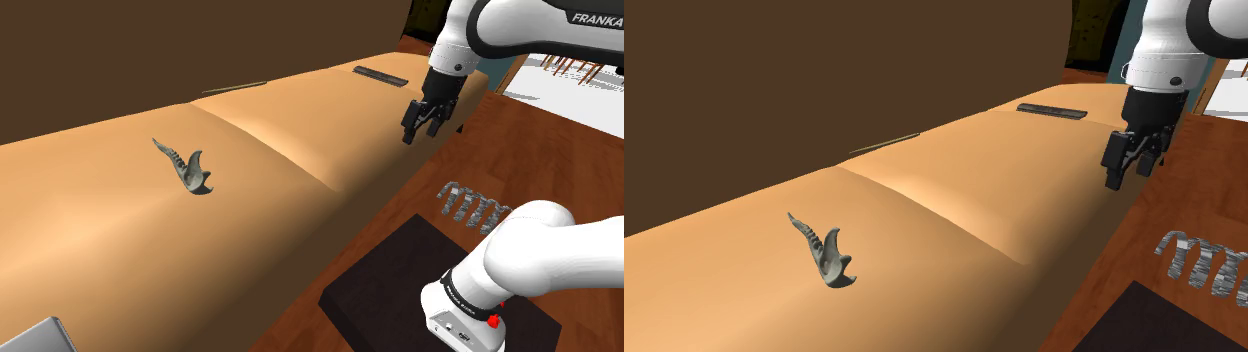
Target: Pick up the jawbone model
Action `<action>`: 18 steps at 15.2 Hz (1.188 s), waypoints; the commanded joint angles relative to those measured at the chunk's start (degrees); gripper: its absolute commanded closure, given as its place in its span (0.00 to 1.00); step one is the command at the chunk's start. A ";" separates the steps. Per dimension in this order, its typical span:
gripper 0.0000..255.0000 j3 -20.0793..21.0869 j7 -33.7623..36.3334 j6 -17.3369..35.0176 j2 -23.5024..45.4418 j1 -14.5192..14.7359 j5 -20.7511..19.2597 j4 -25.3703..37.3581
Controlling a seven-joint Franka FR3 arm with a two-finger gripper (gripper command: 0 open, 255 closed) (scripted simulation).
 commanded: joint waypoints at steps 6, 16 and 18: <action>0.00 5.27 4.90 3.31 4.38 2.91 3.88 2.55; 0.00 15.39 14.42 9.42 16.20 6.98 7.96 11.78; 0.00 17.37 16.39 10.42 18.98 7.52 8.04 14.27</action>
